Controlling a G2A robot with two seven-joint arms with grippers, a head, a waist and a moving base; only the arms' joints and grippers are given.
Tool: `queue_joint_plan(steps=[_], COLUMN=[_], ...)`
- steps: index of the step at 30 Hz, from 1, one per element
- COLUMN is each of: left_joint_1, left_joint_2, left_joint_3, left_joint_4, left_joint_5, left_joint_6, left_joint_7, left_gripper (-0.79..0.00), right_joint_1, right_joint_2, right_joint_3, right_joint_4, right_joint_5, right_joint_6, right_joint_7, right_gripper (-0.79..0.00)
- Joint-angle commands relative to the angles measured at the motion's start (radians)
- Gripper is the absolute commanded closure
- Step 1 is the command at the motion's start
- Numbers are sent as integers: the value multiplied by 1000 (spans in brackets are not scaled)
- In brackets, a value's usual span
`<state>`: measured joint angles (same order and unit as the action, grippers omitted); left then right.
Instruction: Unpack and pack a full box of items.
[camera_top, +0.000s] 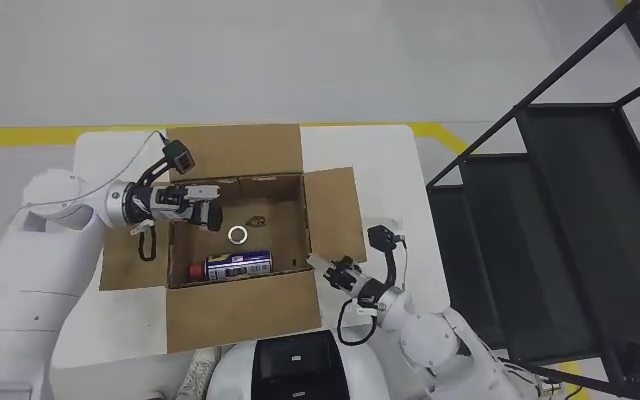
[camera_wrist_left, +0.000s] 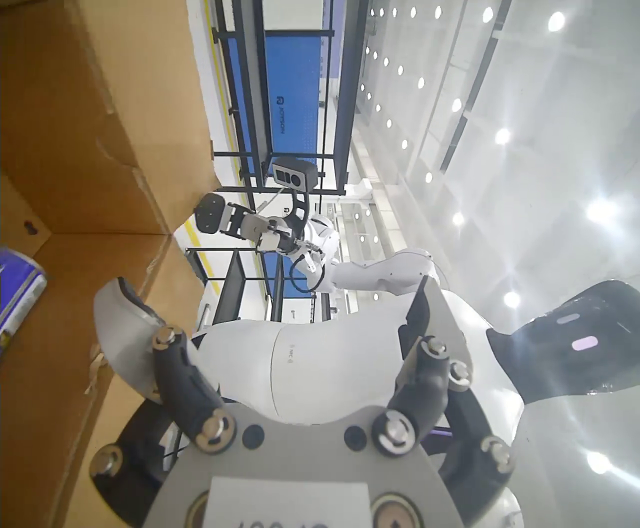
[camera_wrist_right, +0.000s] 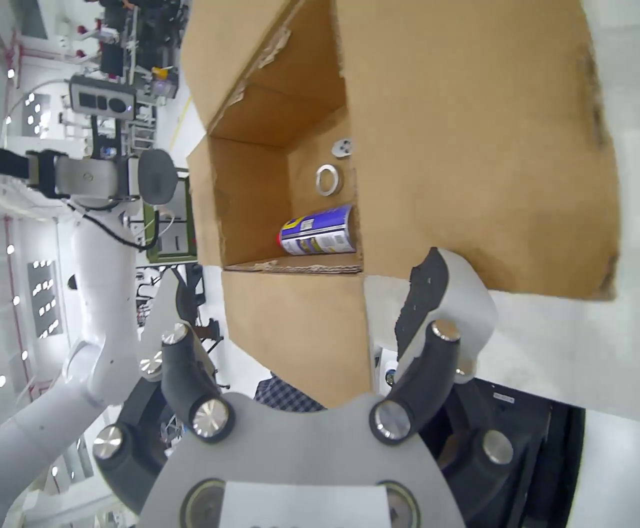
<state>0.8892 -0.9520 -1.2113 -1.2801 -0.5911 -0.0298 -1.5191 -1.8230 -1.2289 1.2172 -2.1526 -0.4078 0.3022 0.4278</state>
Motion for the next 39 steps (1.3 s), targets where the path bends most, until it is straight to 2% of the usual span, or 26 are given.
queue_joint_plan(steps=[1,6,12,15,23,28,32,36,39], left_joint_1=[24,68,121,146,232,284,298,297,297], left_joint_2=[14,38,60,68,95,115,129,130,130], left_joint_3=[-43,-122,-202,-229,-303,-326,-312,-310,-310], left_joint_4=[23,67,110,111,45,-15,-42,-43,-43], left_joint_5=[19,11,-54,-85,-154,-193,-195,-195,-195], left_joint_6=[-3,2,-5,-19,-84,-121,-146,-148,-148], left_joint_7=[-10,-17,-17,-17,-17,-17,-17,-17,-17], left_gripper=[-785,-785,-785,-785,-785,-785,-785,-785,-785], right_joint_1=[11,36,61,108,374,587,749,856,884], right_joint_2=[-1,-3,-1,-2,-25,-58,-92,-122,-132], right_joint_3=[-5,-16,-40,-64,-232,-382,-479,-554,-578], right_joint_4=[12,24,-46,-70,-22,104,223,297,320], right_joint_5=[10,14,-32,-59,-140,-222,-266,-309,-320], right_joint_6=[29,59,48,59,123,205,277,344,362], right_joint_7=[0,1,4,40,191,302,393,454,475], right_gripper=[-785,-785,-785,-785,-785,-785,-785,-785,-785])
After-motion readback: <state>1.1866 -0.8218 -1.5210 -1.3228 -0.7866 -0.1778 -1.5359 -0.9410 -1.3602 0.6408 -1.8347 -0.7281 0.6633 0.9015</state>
